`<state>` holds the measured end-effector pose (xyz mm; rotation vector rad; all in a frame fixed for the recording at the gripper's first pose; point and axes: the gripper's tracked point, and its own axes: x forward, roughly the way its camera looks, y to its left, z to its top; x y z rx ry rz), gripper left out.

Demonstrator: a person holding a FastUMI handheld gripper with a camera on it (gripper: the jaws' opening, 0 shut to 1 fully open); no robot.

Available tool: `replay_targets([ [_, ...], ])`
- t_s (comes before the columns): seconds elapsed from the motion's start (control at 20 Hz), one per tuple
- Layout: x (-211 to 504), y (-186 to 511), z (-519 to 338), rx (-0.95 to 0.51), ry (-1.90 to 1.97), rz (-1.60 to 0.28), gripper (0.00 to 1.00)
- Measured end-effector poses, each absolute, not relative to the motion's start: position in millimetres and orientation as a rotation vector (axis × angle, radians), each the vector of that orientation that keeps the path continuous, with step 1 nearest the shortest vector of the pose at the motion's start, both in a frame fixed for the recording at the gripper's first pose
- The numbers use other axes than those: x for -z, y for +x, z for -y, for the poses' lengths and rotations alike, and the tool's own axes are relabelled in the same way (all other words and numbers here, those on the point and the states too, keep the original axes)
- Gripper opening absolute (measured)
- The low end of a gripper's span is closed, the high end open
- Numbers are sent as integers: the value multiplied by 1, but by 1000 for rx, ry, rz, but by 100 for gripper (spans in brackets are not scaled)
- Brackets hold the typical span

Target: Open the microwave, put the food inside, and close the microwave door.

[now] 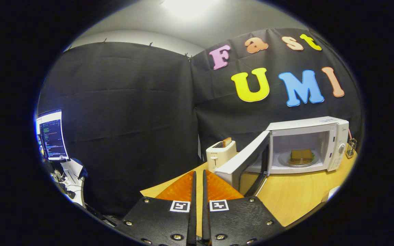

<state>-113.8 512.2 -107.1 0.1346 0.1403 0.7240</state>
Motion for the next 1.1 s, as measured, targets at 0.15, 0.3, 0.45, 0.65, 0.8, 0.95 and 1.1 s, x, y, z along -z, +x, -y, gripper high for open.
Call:
replay_targets([
  [0.15, 108, -96, -529, -693, 125, -131, 7],
  [0.3, 125, -73, -527, -640, 133, -173, 7],
  [0.45, 129, -73, -520, -655, 155, -187, 1],
  [0.65, 127, -72, -486, -591, 101, -133, 1],
  [0.8, 130, -63, -445, -502, 84, -112, 1],
  [0.95, 132, -41, -389, -370, 72, -90, 1],
  [1.1, 131, -15, -329, -227, 43, -65, 1],
])
